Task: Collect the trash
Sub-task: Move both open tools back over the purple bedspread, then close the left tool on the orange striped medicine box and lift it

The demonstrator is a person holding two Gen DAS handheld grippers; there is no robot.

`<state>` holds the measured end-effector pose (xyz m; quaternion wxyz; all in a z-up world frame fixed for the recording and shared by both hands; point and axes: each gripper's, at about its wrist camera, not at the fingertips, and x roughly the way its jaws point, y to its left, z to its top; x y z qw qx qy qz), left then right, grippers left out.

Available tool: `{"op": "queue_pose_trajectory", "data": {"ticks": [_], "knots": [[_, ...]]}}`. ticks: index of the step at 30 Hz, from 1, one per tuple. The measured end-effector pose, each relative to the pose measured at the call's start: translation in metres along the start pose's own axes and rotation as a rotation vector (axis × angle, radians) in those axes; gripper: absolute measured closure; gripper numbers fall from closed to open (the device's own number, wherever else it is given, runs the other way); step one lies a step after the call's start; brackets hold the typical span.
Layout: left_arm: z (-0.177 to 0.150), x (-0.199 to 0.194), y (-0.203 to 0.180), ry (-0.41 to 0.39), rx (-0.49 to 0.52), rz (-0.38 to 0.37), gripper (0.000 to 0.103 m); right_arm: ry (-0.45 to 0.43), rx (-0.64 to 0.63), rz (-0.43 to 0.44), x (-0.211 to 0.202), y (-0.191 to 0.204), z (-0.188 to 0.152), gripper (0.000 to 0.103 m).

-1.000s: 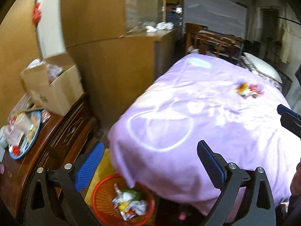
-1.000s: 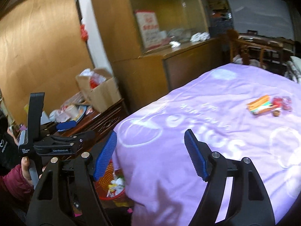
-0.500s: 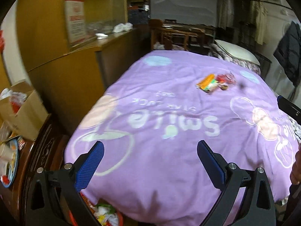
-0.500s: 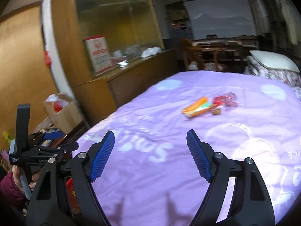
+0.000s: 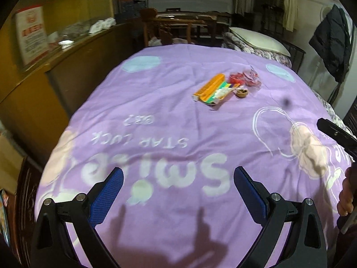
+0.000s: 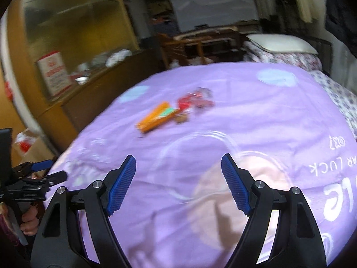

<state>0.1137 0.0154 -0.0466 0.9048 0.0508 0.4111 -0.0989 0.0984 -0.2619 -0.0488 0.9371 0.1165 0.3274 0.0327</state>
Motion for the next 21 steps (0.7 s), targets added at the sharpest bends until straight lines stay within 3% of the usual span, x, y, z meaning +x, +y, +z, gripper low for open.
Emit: {"op": "queue_pose_trajectory", "data": {"ticks": [4,9,11,14,21], "knots": [[0.017,0.030,-0.016,0.022,0.028,-0.033,0.006,0.047,0.042,-0.112,0.027,-0.030,-0.002,0.026],[0.036,0.063,-0.028,0.034,0.062,-0.057,0.006,0.127,0.103,-0.173,0.057,-0.058,-0.016,0.026],[0.044,0.077,-0.032,0.039,0.071,-0.067,0.006,0.152,0.130,-0.160,0.060,-0.064,-0.018,0.024],[0.058,0.099,-0.038,0.039,0.079,-0.083,0.006,0.159,0.136,-0.138,0.064,-0.065,-0.019,0.009],[0.094,0.145,-0.052,0.037,0.106,-0.129,0.006,0.186,0.088,-0.175,0.069,-0.056,-0.018,0.006]]}}
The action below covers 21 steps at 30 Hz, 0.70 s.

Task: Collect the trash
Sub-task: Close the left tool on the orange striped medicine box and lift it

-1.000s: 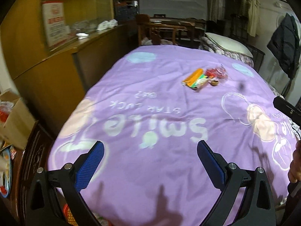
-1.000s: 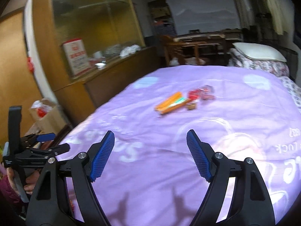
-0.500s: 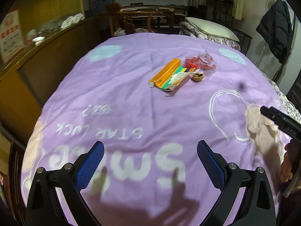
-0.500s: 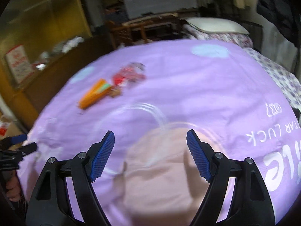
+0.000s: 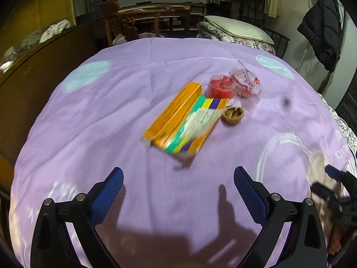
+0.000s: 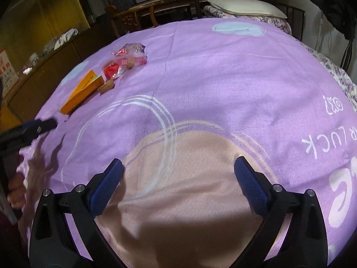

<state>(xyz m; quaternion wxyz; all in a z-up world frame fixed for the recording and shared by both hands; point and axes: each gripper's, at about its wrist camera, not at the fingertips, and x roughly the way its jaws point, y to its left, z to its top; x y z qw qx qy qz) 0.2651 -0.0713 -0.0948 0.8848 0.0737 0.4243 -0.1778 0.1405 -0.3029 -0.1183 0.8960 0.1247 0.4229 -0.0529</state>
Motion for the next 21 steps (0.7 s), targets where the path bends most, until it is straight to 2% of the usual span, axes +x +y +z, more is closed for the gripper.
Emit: {"op": "queue_pose_trajectory", "data": {"ticks": [8,13,15,16,17,19,20,21], "knots": [[0.037,0.042,-0.006,0.008,0.047,-0.029,0.006,-0.009,0.024,0.026,0.000,-0.003,0.002,0.005],[0.049,0.061,-0.001,0.039,0.029,-0.030,0.006,-0.012,0.031,0.033,0.000,-0.003,0.003,0.005],[0.048,0.062,0.002,0.028,0.005,-0.046,0.006,-0.011,0.031,0.033,0.000,-0.003,0.003,0.005],[0.047,0.061,0.003,0.014,-0.001,-0.043,0.013,-0.011,0.031,0.033,0.000,-0.003,0.003,0.005],[0.044,0.058,0.005,0.000,-0.001,-0.041,0.027,-0.012,0.032,0.034,0.000,-0.004,0.003,0.005],[0.039,0.054,0.008,-0.008,-0.009,-0.052,0.034,-0.012,0.032,0.034,0.000,-0.004,0.003,0.005],[0.037,0.050,0.010,-0.016,-0.018,-0.049,0.043,-0.012,0.033,0.036,0.000,-0.004,0.003,0.005],[0.035,0.047,0.013,-0.019,-0.023,-0.050,0.047,-0.012,0.033,0.036,0.000,-0.003,0.003,0.005]]}}
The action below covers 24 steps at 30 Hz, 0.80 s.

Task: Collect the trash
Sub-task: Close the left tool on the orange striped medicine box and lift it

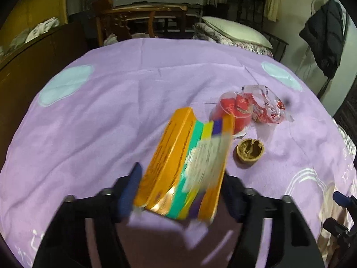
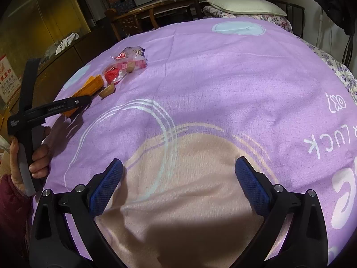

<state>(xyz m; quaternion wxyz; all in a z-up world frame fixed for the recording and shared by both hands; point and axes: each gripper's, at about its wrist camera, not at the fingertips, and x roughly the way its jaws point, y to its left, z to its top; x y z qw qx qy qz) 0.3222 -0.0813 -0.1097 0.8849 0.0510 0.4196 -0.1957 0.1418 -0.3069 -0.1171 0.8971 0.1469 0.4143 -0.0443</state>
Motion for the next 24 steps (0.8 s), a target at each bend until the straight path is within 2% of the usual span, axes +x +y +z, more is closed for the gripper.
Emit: {"op": "queue_pose_trajectory", "data": {"ticks": [8,10,14,19,22,24], "knots": [[-0.034,-0.035,0.028,-0.009,-0.061,0.053,0.046,0.002,-0.004,-0.004,0.000,0.000,0.000,0.005],[-0.036,-0.037,0.029,-0.008,-0.070,0.040,0.045,0.002,-0.005,-0.005,0.000,0.000,0.000,0.005],[-0.032,-0.033,0.026,-0.003,-0.085,0.011,0.021,0.002,-0.005,-0.003,0.000,0.000,0.000,0.005],[-0.024,-0.024,0.017,0.001,-0.091,-0.018,0.010,0.002,-0.005,-0.002,0.000,0.000,0.000,0.005],[-0.022,-0.016,0.018,0.002,-0.104,-0.022,0.010,0.002,-0.005,-0.003,0.000,0.000,0.000,0.005],[-0.023,-0.017,0.021,-0.012,-0.122,-0.025,0.020,0.002,-0.006,-0.003,0.000,0.000,0.000,0.005]]}}
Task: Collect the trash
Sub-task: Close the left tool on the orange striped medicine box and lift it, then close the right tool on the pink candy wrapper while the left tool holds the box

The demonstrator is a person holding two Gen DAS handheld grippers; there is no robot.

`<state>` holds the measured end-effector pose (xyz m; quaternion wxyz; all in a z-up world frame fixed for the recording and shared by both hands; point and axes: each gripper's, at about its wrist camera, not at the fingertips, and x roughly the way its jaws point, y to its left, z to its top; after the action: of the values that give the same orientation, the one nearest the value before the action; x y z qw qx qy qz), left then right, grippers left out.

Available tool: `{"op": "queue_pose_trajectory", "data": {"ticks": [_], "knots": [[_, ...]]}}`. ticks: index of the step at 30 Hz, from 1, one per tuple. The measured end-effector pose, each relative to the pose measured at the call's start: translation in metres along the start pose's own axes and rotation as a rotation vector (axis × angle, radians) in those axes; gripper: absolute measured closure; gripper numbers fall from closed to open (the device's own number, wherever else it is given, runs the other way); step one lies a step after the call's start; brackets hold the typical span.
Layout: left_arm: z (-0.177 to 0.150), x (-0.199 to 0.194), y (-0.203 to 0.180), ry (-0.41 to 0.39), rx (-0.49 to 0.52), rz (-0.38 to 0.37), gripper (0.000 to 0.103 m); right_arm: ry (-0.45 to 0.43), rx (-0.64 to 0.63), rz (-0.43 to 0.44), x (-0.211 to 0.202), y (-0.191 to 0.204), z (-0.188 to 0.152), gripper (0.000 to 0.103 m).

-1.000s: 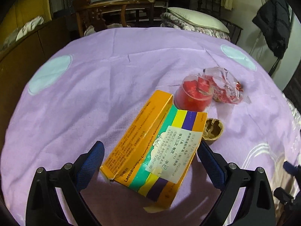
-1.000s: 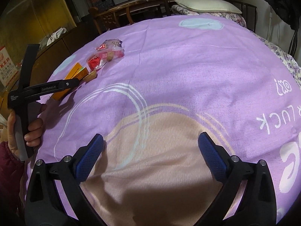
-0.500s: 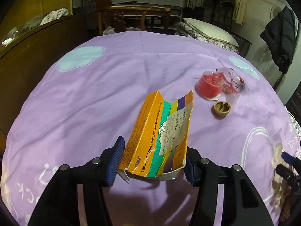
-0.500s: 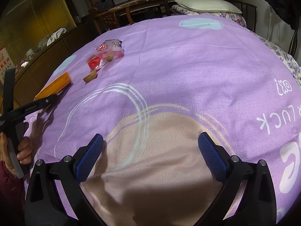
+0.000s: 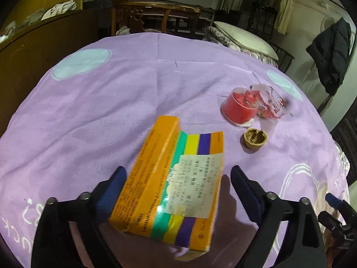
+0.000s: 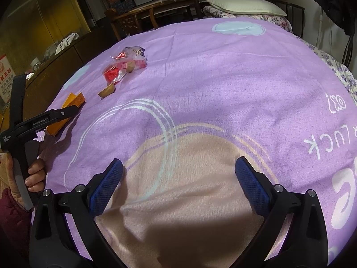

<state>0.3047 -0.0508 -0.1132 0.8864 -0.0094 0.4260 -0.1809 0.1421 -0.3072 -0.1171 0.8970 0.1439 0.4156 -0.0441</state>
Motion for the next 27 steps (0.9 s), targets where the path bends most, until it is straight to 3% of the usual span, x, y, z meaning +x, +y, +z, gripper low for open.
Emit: {"op": "queue_pose_trajectory", "data": {"ticks": [1,5,14,19,27], "knots": [[0.000,-0.003,0.004,-0.012,-0.011,-0.014,0.030,0.000,0.000,0.000,0.000,0.000,0.000,0.005],[-0.004,-0.012,0.016,-0.050,-0.067,-0.035,0.037,0.000,0.000,0.002,0.000,0.000,0.000,0.005],[-0.037,-0.049,0.036,-0.101,-0.136,0.018,0.037,-0.003,0.013,-0.001,0.002,0.002,0.007,0.006],[-0.048,-0.056,0.045,-0.090,-0.177,-0.006,0.037,-0.022,0.063,0.088,0.017,0.011,0.039,0.006],[-0.048,-0.052,0.039,-0.086,-0.146,0.005,0.036,-0.096,0.098,0.184,0.055,0.043,0.104,0.006]]}}
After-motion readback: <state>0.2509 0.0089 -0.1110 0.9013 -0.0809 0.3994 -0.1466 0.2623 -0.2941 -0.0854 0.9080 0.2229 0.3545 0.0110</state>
